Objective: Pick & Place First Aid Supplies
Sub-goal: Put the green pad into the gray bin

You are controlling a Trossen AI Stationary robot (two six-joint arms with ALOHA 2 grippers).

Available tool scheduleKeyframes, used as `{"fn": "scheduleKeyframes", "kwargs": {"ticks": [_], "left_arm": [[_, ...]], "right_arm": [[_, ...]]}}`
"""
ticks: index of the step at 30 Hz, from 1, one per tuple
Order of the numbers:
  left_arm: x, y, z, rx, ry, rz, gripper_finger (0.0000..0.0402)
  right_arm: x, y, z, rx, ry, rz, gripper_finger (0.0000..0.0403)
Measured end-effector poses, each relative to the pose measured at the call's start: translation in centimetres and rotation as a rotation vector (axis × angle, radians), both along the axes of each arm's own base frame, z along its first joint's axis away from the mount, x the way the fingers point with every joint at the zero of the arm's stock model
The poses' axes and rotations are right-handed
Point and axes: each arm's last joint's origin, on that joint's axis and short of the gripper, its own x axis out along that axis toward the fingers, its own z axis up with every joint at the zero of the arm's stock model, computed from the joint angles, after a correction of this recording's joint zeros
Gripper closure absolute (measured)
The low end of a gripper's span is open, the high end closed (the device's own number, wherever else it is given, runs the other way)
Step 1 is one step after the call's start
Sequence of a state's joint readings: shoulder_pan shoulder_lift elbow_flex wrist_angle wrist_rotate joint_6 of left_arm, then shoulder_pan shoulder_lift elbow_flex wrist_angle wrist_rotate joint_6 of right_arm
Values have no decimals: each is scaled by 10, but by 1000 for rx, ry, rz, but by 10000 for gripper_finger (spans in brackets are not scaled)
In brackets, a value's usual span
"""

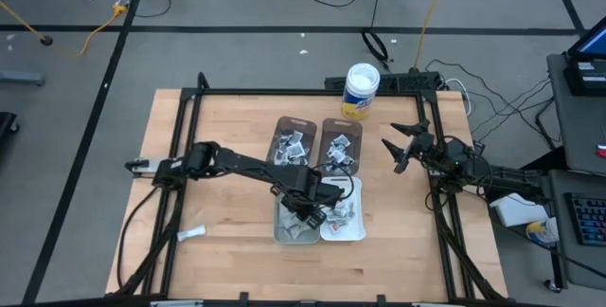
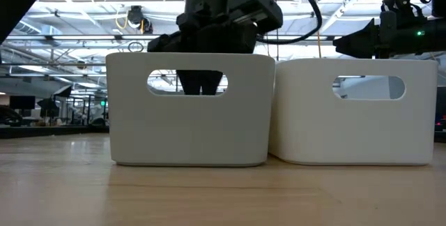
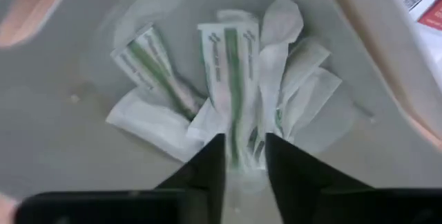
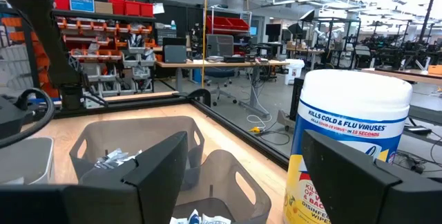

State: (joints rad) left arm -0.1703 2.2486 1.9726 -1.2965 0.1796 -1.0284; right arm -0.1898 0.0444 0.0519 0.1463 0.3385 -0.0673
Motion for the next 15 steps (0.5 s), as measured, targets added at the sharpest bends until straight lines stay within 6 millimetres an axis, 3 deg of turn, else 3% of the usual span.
{"fn": "scheduleKeyframes", "kwargs": {"ticks": [8,15], "left_arm": [[-1,1,0,-10,-6,-96,164],[-5,6,12,-33,-40,-228,92]], "right_arm": [[0,0,0,0,0,0,124],[0,0,0,0,0,0,124]]}}
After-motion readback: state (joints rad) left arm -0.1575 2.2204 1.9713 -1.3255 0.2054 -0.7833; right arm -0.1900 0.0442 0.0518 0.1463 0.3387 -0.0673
